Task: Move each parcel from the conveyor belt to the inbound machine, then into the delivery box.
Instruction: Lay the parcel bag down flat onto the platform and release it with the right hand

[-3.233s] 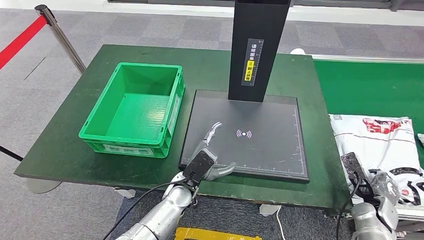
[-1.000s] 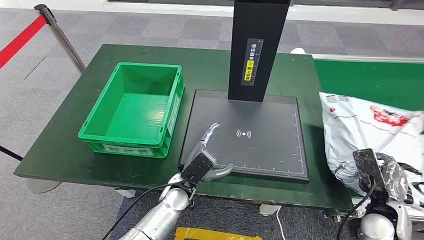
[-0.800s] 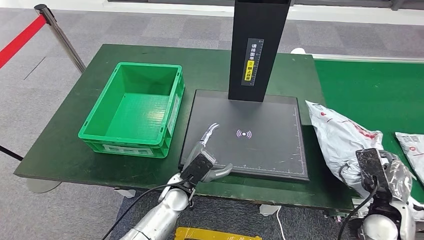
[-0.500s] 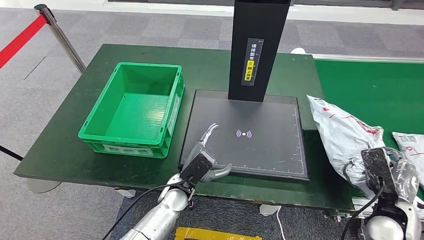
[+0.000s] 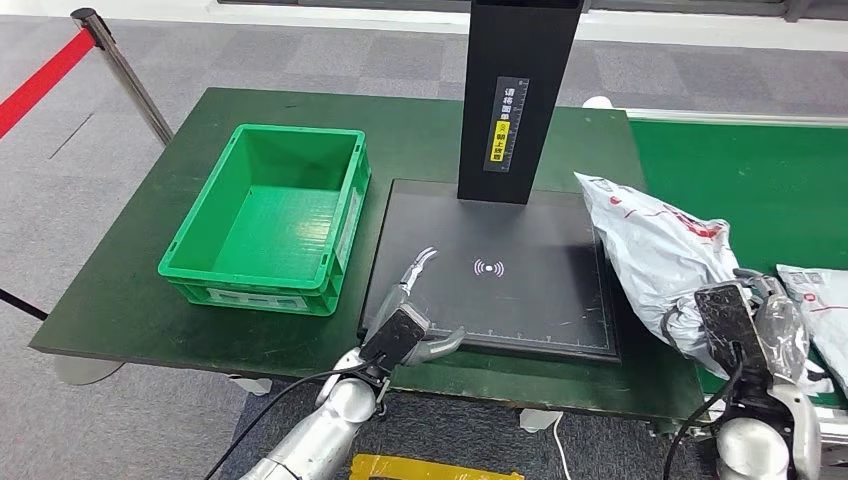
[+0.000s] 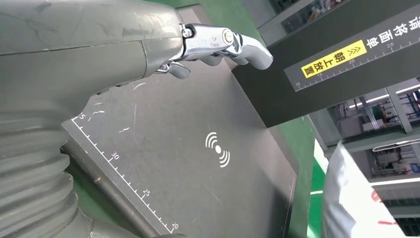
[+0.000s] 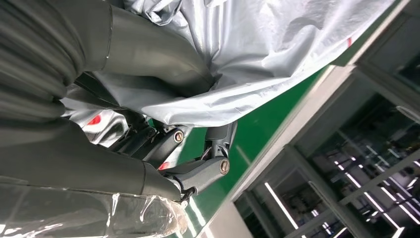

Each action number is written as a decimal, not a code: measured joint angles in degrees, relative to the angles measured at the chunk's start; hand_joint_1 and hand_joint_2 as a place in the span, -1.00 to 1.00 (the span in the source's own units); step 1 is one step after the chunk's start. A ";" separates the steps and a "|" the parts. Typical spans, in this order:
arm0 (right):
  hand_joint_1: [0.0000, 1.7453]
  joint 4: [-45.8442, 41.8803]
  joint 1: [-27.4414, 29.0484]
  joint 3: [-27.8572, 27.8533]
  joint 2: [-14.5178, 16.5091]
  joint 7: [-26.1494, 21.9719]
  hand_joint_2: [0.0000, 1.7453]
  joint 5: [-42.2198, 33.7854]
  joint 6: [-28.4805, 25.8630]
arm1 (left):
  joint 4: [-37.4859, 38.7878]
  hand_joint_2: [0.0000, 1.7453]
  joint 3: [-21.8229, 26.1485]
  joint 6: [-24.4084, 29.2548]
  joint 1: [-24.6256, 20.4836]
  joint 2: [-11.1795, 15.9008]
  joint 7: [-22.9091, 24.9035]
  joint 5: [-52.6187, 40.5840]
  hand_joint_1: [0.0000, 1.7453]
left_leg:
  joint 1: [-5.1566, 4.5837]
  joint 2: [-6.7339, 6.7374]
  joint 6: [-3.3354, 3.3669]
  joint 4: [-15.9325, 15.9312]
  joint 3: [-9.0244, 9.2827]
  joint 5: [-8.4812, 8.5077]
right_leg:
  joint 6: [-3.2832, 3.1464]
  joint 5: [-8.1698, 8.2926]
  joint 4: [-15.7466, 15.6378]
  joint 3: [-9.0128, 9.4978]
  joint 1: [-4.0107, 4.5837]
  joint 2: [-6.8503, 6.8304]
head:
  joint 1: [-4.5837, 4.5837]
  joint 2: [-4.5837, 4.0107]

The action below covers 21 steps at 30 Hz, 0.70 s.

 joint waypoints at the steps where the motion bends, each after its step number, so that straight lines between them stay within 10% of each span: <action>1: 1.00 0.23 -0.55 0.62 0.01 -0.03 1.00 -0.03 0.13 | 0.11 1.00 0.00 0.00 -0.01 0.00 -0.14 0.05 -1.00 | 0.00 0.00 0.00 0.00 0.00 0.00 | 0.00 0.00 0.00 0.00 0.00 0.00 | 0.01 0.00; 21: 1.00 6.74 -8.38 21.06 -0.25 0.75 1.00 0.78 3.85 | 1.99 1.00 -0.19 -0.02 -0.43 -0.25 -3.44 4.08 -1.00 | 0.01 0.03 -0.01 0.00 0.05 0.01 | 0.00 0.00 0.00 0.00 0.01 0.06 | 0.00 0.00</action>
